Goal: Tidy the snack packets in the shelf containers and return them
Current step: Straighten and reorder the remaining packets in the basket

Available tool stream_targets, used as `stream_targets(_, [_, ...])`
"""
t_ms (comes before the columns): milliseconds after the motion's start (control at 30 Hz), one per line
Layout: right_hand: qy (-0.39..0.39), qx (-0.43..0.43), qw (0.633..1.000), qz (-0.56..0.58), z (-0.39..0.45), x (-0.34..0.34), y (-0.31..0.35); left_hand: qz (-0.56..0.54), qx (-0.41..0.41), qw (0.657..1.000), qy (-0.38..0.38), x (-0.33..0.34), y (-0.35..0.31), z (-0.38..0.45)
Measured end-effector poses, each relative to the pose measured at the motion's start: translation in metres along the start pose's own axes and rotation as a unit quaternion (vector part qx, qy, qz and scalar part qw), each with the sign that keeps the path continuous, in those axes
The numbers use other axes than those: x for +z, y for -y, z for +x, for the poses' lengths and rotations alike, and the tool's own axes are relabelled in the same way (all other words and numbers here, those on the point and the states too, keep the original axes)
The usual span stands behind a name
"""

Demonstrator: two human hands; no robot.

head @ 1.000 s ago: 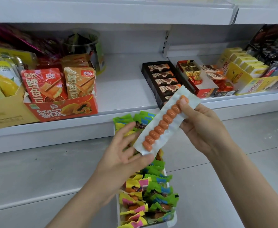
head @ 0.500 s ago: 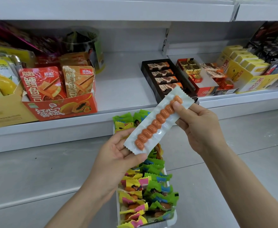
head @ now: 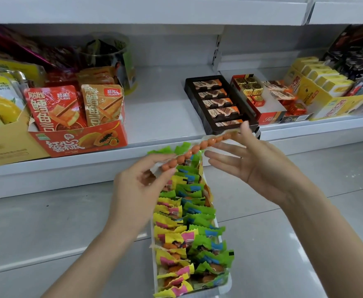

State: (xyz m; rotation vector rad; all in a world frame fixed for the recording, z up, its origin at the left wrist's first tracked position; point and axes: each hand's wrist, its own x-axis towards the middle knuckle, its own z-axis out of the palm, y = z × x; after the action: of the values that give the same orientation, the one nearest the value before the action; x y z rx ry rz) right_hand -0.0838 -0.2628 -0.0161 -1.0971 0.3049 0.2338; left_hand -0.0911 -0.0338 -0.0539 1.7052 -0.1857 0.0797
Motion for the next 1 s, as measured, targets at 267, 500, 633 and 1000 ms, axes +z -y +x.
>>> stream_targets(267, [-0.098, -0.124, 0.983, -0.091, -0.007, -0.022, 0.020, 0.240, 0.128, 0.962, 0.029, -0.001, 0.007, 0.021])
stream_targets(500, [-0.142, -0.321, 0.912, -0.213, -0.016, -0.013, 0.030, 0.467, 0.123, 0.845, 0.228, 0.011, 0.028, 0.027])
stream_targets(633, [-0.108, -0.335, 0.900, -0.256, -0.014, 0.001, 0.020, 0.435, 0.142, 0.860, 0.226, 0.006, 0.035, 0.021])
stream_targets(1000, [-0.032, -0.285, 0.673, -0.681, 0.024, 0.034, -0.010, 0.385, 0.131, 0.882, 0.238, -0.002, 0.044, 0.020])
